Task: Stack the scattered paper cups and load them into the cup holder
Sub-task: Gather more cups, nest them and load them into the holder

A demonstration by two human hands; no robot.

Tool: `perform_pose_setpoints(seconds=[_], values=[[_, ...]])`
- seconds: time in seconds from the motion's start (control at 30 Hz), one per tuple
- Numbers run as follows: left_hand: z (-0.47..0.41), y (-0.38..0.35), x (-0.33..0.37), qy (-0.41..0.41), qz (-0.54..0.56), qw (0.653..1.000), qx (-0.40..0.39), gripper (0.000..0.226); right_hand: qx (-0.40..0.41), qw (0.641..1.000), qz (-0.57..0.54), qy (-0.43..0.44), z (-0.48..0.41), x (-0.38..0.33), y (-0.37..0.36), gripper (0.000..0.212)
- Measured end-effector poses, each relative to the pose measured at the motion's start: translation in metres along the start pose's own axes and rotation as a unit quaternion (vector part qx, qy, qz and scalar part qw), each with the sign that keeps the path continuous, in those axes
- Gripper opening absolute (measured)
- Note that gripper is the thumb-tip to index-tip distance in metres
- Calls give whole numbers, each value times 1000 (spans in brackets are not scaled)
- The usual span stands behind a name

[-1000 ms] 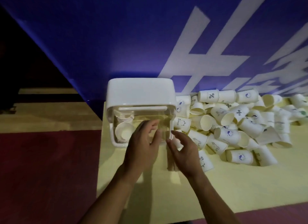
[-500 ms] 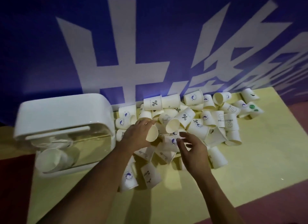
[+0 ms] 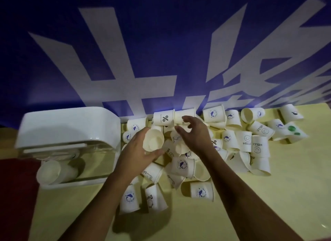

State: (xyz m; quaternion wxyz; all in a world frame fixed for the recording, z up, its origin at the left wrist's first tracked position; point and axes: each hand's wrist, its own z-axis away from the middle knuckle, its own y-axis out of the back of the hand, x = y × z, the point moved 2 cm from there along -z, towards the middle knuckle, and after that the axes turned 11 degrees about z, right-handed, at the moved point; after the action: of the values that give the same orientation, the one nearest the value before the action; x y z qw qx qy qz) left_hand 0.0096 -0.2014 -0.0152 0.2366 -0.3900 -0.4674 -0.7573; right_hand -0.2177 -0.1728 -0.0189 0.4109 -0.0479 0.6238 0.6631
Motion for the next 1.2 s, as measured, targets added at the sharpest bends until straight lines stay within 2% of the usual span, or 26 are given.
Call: perform_pose_setpoints(seconds=[0.1,0.2,0.3,0.37,0.5,0.7,0.83,0.97,1.03,1.2], values=[[6,6,6,-6,39,998,46,84,-67,996,51,-34,-35,-13,-20,57],[8,11,5,2,44,997,65,84,-98,991,60,-70,-48,-13,-40,46],[13,15,0,14,52,995,80,85,-69,992,71,-76,-52,-7,-53,26],[17,17,-2,14,56,995,84,85,-32,995,71,-62,-49,-8,-54,29],[27,22,-5,14,70,993,95,85,-8,999,-30,-12,-24,-21,-34,17],[48,45,-11,13,111,989,96,82,-13,983,-179,23,19,-40,-9,24],[71,70,-23,5,134,987,91,86,25,989,-118,80,55,-66,0,28],[97,104,-45,-30,159,983,86,81,7,992,-63,106,93,-95,-15,66],[110,122,-61,-43,165,981,94,80,1,991,-55,122,109,-110,-31,75],[144,176,-109,-53,168,977,119,80,-4,987,-57,148,149,-163,-83,76]])
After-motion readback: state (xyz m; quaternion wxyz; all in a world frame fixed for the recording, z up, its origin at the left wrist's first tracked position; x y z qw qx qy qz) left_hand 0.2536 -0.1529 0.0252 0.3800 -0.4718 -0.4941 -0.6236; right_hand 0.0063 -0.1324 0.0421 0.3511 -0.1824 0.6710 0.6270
